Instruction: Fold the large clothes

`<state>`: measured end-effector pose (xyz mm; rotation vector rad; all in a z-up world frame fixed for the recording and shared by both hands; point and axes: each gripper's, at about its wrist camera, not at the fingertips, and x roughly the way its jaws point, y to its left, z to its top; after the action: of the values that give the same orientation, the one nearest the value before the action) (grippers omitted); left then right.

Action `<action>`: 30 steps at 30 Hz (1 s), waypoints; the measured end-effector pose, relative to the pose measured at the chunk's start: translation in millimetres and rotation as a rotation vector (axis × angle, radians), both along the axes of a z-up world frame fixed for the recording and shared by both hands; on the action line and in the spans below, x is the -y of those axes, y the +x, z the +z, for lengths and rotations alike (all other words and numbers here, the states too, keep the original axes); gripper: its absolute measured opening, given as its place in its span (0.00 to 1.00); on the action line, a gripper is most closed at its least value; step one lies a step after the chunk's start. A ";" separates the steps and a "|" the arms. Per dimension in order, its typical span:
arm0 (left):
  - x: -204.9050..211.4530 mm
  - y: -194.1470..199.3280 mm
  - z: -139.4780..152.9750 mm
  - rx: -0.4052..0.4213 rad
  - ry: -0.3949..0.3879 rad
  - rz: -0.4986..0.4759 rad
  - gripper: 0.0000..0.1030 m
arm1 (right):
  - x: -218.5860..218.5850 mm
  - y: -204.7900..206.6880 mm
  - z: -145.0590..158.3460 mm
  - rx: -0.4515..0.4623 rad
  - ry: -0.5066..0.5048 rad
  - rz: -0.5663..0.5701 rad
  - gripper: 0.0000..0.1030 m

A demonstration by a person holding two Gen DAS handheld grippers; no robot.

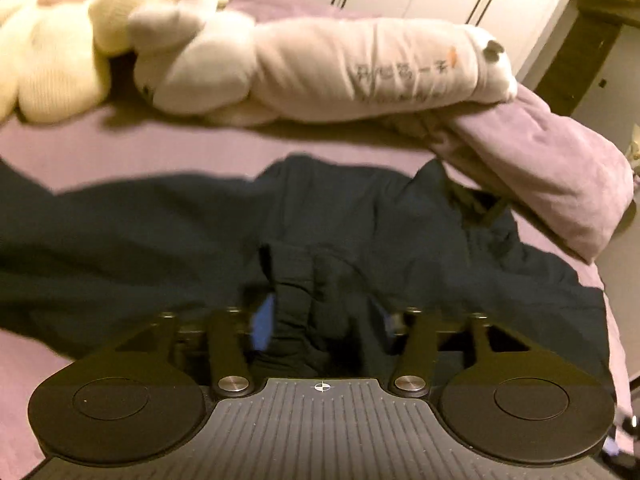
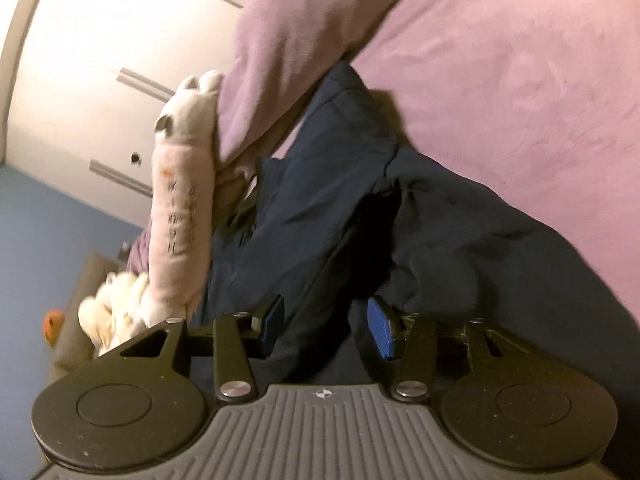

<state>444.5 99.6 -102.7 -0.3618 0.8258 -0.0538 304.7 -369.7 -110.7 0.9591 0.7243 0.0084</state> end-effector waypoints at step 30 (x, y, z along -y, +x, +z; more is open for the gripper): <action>23.4 -3.4 8.0 0.122 0.136 -0.042 0.68 | -3.6 20.8 50.7 -0.001 -0.472 -0.011 0.26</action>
<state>441.1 76.2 -94.7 -0.2108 0.7125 -0.0578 325.5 -366.2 -60.0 0.5112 0.6814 -0.1657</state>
